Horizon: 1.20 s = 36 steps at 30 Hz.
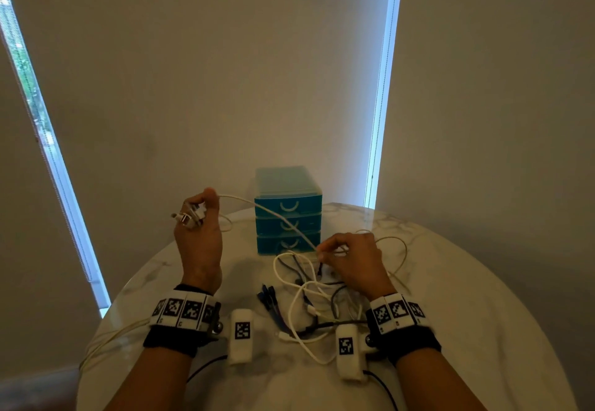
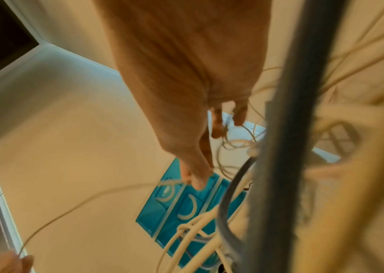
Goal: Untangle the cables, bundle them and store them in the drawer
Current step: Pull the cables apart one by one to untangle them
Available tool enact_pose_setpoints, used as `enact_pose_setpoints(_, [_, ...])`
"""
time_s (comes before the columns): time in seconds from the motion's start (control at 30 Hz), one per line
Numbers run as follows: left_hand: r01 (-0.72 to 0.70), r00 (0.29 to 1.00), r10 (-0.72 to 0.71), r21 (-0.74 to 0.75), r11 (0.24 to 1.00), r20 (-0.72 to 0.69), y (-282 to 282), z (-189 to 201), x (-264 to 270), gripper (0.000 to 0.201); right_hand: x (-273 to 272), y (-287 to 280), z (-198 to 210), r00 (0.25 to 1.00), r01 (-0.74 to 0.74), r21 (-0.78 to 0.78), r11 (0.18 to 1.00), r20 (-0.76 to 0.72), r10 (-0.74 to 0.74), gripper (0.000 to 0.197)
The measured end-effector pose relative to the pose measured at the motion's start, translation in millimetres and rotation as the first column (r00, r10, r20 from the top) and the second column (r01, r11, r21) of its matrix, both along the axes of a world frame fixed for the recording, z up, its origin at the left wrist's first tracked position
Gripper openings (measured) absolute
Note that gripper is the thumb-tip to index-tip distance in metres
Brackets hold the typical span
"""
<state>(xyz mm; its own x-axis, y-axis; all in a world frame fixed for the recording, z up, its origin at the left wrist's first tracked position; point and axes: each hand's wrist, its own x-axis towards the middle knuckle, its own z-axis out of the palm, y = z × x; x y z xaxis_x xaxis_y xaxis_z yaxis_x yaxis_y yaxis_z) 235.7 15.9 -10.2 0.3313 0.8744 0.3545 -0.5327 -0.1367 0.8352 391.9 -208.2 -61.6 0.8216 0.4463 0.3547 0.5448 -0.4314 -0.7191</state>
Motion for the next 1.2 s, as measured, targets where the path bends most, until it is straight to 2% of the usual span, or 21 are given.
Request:
enact_pose_setpoints(0.03, [0.02,0.999,-0.02,0.004,1.0,-0.045,3,0,0,0.031,-5,-3,9,0.992,0.088,0.081,0.993,0.079,-0.095,0.01])
enact_pose_setpoints(0.1, [0.051,0.987,-0.044,0.043,0.998,-0.155,5,-3,-1,0.02,-14,-10,25,0.955,0.174,0.367,0.914,0.163,-0.247,0.009])
enact_pose_setpoints(0.17, [0.096,0.97,-0.071,0.099,0.99,-0.233,4,-6,0,0.021,-20,-16,36,0.969,0.114,0.547,0.829,0.124,-0.215,0.009])
enact_pose_setpoints(0.23, [0.153,0.954,-0.106,0.153,0.976,-0.279,-6,-3,-3,0.02,-20,-17,37,0.989,0.063,0.493,0.868,0.086,-0.121,0.008])
enact_pose_setpoints(0.3, [0.276,0.909,-0.186,0.204,0.939,-0.373,-17,2,-4,0.014,-20,-17,36,0.991,0.047,0.43,0.902,0.096,-0.098,0.008])
enact_pose_setpoints(0.37, [0.395,0.836,-0.226,0.26,0.881,-0.5,-28,6,-6,0.019,-20,-16,39,0.984,0.033,0.444,0.895,0.143,-0.107,0.009])
enact_pose_setpoints(0.47, [0.465,0.79,-0.209,0.341,0.817,-0.576,-39,8,-5,0.03,-30,-8,39,0.986,-0.117,0.37,0.922,0.156,0.062,0.011])
enact_pose_setpoints(0.53, [0.465,0.805,-0.209,0.372,0.803,-0.555,-39,7,-3,0.028,-39,-1,38,0.976,-0.17,0.338,0.926,0.186,0.111,0.013])
enact_pose_setpoints(0.63, [0.432,0.819,-0.145,0.43,0.793,-0.556,-34,0,1,0.041,-46,7,38,0.966,-0.235,0.395,0.888,0.193,0.17,0.015])
enact_pose_setpoints(0.7, [0.39,0.844,-0.138,0.418,0.82,-0.518,-32,0,1,0.031,-46,9,36,0.964,-0.253,0.376,0.892,0.175,0.199,0.022])
enact_pose_setpoints(0.77, [0.327,0.903,-0.178,0.357,0.875,-0.391,-32,5,-2,0.013,-43,8,32,0.966,-0.234,0.306,0.923,0.178,0.186,0.029])
enact_pose_setpoints(0.83, [0.221,0.958,-0.153,0.281,0.934,-0.245,-28,9,-6,0.007,-37,6,29,0.972,-0.216,0.31,0.926,0.155,0.175,0.023])
enact_pose_setpoints(0.9, [0.119,0.989,-0.109,0.093,0.988,-0.103,-17,11,-7,0.006,-28,2,27,0.988,-0.156,0.471,0.868,0.069,0.14,0.013])
enact_pose_setpoints(0.97, [0.045,0.998,-0.049,-0.115,0.992,-0.035,-2,11,-8,0.01,-19,-4,19,0.998,0.007,0.601,0.799,-0.056,0.032,0.013])
enact_pose_setpoints(1.0, [0.028,0.999,-0.033,-0.172,0.985,-0.025,4,10,-8,0.014,-13,-6,12,0.993,0.099,0.593,0.799,-0.111,-0.04,0.017])
enact_pose_setpoints(1.07, [0.029,0.999,-0.033,-0.213,0.977,-0.014,8,8,-8,0.019,-9,-8,2,0.97,0.226,0.421,0.878,-0.177,-0.165,0.03])
enact_pose_setpoints(1.1, [0.036,0.999,-0.04,-0.215,0.976,-0.018,7,7,-7,0.019,-8,-6,1,0.967,0.242,0.355,0.903,-0.166,-0.194,0.036])
enact_pose_setpoints(1.13, [0.041,0.999,-0.047,-0.21,0.977,-0.023,5,7,-6,0.019,-10,-4,4,0.976,0.211,0.366,0.907,-0.129,-0.175,0.042])
enact_pose_setpoints(1.2, [0.058,0.998,-0.063,-0.182,0.982,-0.024,0,8,-5,0.016,-24,3,22,0.999,0.036,0.444,0.895,0.0,-0.041,0.041])
